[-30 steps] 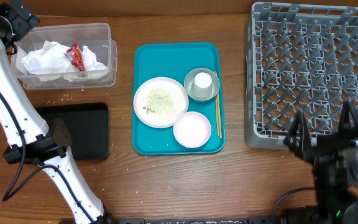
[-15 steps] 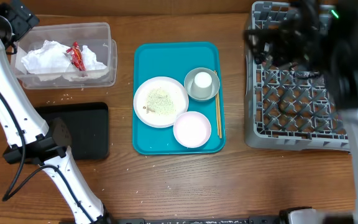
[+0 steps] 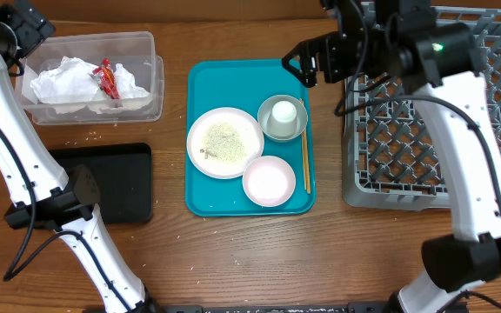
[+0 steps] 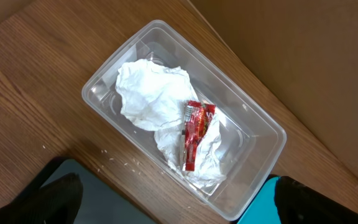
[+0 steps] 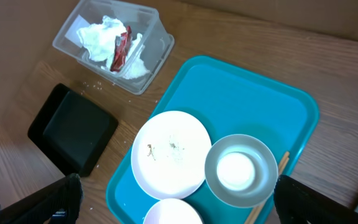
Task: Sort waste into correct bins and load items into the dishwasher
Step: 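Reach the right gripper over to the white paper cup in the bowl, then grasp the white paper cup with the right gripper and lift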
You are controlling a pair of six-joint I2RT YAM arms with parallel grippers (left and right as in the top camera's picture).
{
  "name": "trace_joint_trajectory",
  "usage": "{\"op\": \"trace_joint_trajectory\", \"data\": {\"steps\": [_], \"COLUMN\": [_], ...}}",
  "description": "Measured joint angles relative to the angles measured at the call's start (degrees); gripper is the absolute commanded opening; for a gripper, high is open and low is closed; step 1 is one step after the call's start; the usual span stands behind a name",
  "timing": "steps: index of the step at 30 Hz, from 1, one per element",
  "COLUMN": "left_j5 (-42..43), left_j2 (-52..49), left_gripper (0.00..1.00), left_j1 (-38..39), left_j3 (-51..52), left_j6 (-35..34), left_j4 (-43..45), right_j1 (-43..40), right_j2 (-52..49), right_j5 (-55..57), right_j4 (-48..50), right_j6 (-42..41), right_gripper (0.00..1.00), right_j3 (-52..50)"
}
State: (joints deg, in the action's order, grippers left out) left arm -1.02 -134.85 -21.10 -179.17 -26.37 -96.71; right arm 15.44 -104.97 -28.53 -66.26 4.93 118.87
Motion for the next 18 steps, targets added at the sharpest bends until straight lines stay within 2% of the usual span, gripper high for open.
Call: {"op": "trace_joint_trajectory", "data": {"steps": [5,8,10,13,18], "left_j5": [0.0,0.0,-0.1,-0.1,-0.1], "left_j2": [0.0,0.0,0.0,0.0,0.0], "left_gripper": [1.00,1.00,1.00,1.00,1.00], "left_j1": [0.0,0.0,0.0,0.0,0.0], "left_j3": [0.0,0.0,0.0,0.0,0.0], "left_j6": [0.0,0.0,0.0,0.0,0.0], "left_j4": [0.0,0.0,0.0,0.0,0.0], "right_j1": [2.6,5.0,6.9,9.0,11.3], "right_j2": [-6.1,-10.8,-14.3,-17.8,-19.7], "right_j5": [1.4,8.7,15.6,23.0,29.4], "right_j4": [3.2,5.4,5.6,4.2,-1.9], "right_j6": [-0.7,-4.5,-8.3,-14.1,-22.0], "right_gripper": [0.99,0.89,0.90,0.90,0.88], "right_j3": [-0.1,-0.1,-0.4,-0.5,-0.7]}}
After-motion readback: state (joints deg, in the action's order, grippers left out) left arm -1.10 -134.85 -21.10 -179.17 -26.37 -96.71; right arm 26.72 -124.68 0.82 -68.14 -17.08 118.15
